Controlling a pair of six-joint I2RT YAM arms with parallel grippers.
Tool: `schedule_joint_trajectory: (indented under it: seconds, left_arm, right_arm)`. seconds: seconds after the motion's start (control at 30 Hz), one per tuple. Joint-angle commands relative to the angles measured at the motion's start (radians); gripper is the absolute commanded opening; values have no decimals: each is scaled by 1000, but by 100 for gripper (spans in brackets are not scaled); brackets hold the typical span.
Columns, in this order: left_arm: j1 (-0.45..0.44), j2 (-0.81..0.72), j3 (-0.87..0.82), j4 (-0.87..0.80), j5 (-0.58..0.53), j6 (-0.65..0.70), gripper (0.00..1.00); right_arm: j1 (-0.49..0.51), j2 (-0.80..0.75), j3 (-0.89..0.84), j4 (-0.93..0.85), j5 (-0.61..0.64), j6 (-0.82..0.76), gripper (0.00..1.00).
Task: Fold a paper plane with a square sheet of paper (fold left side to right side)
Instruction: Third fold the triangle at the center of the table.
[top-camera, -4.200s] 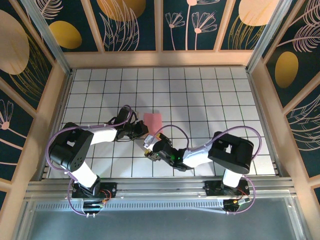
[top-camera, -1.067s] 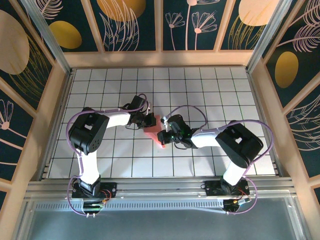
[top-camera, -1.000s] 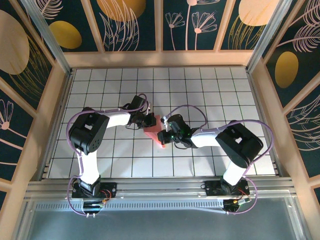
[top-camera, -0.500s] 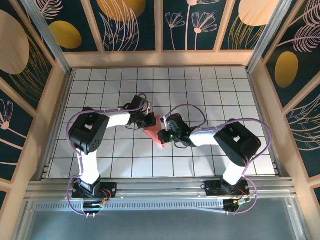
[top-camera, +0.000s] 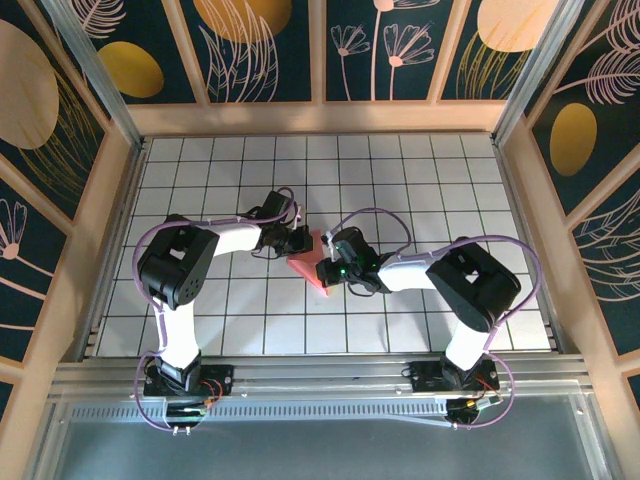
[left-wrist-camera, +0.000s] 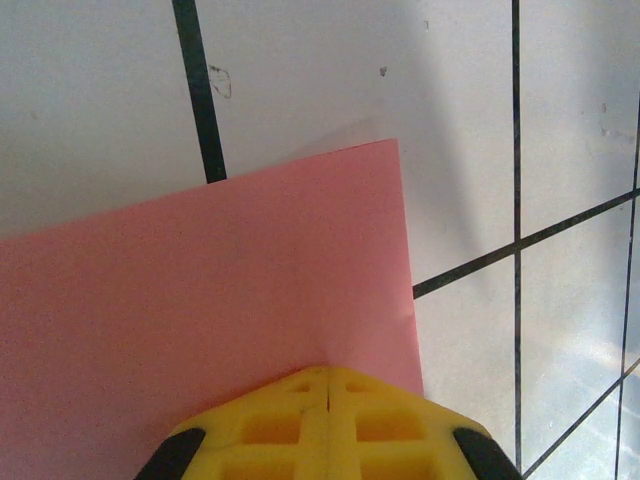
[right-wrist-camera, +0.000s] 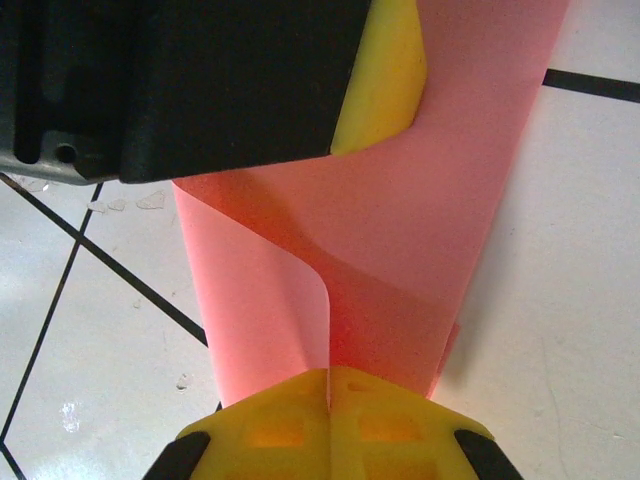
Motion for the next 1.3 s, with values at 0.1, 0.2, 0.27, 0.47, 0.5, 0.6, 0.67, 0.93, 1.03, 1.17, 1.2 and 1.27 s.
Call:
schedule_joint_trajectory:
  seconds: [0.1, 0.2, 0.27, 0.47, 0.5, 0.6, 0.67, 0.93, 1.03, 1.17, 1.2, 1.27]
  left_arm:
    - [-8, 49, -3, -63, -46, 20, 6]
    - [-10, 49, -4, -62, -45, 20, 6]
    - [-10, 49, -4, -61, -45, 19, 6]
    - [-10, 52, -3, -60, -45, 19, 6]
    - [-11, 53, -3, -60, -45, 18, 6]
    - [-11, 55, -3, -60, -47, 19, 6]
    - [-11, 55, -5, -60, -46, 18, 6]
    - [-12, 55, -4, -58, -46, 17, 6]
    - [-11, 54, -3, -58, -46, 17, 6]
    - [-11, 51, -3, -58, -46, 16, 6]
    - [-12, 51, -3, -57, -46, 16, 7]
    - [-11, 48, -4, -54, -46, 13, 8]
  right_arm:
    - [-12, 18, 25, -12, 23, 2, 0]
    - [-11, 21, 25, -12, 28, 3, 0]
    - [-12, 20, 26, -14, 32, 3, 0]
    - [-14, 19, 32, -17, 34, 0, 0]
    - [-13, 20, 34, -17, 34, 0, 0]
    - [-15, 21, 34, -19, 33, -1, 0]
    - [-15, 19, 32, -19, 35, -1, 0]
    - [-16, 24, 34, -24, 37, -3, 0]
    - [-15, 30, 35, -26, 37, -3, 0]
    - [-15, 43, 39, -32, 34, -4, 0]
    - [-16, 46, 39, -33, 34, -5, 0]
    - [-17, 54, 37, -42, 34, -5, 0]
